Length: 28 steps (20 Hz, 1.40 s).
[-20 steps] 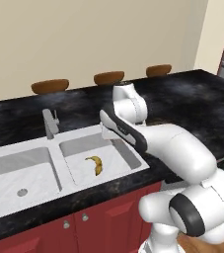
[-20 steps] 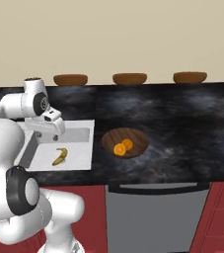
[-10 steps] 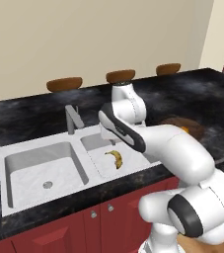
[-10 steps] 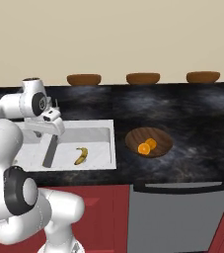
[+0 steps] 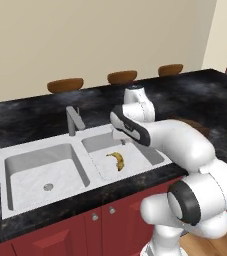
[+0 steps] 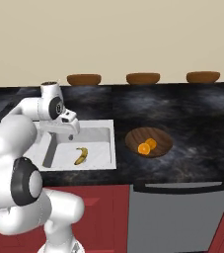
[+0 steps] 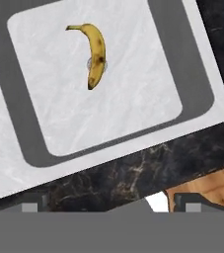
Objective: Pick the oranges from the cabinet and place them in one bowl. Pick the banana from the sink and place it in the other bowl.
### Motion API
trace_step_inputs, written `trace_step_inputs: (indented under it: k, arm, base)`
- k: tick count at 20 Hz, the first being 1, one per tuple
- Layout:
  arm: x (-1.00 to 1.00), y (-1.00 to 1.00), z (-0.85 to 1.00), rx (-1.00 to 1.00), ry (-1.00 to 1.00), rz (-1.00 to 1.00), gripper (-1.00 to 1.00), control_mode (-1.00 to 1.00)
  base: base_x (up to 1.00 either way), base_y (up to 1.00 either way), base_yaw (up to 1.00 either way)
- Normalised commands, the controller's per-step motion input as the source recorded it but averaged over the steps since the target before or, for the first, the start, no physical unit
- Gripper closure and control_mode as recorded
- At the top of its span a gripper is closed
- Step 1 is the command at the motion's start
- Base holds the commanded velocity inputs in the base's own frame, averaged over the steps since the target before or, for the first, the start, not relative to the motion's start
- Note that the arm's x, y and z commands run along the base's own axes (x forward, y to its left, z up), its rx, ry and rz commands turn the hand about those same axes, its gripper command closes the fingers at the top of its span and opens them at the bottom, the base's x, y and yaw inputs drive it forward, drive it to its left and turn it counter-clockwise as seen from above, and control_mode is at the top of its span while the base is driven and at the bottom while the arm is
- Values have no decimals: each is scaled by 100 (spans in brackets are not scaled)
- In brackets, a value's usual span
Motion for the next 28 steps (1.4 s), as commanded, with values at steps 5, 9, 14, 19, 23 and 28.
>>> trace_step_inputs:
  k: [5, 9, 14, 19, 23, 28]
  arm:
    - [92, -31, -67, 1, -4, 12, -100, -100]
    - [86, -2, -54, 0, -1, 7, -100, -100]
    - [82, 9, -29, 0, 0, -3, -100, -100]
    - [61, 25, -30, -3, -3, -7, -100, -100]
    - [45, 2, -44, -1, -3, -12, -100, -100]
    - [48, 0, -54, 1, -3, -13, -100, -100]
  base:
    - [0, 0, 0]
    - [0, 0, 0]
    - [0, 0, 0]
    - [0, 0, 0]
    - [0, 0, 0]
    - [0, 0, 0]
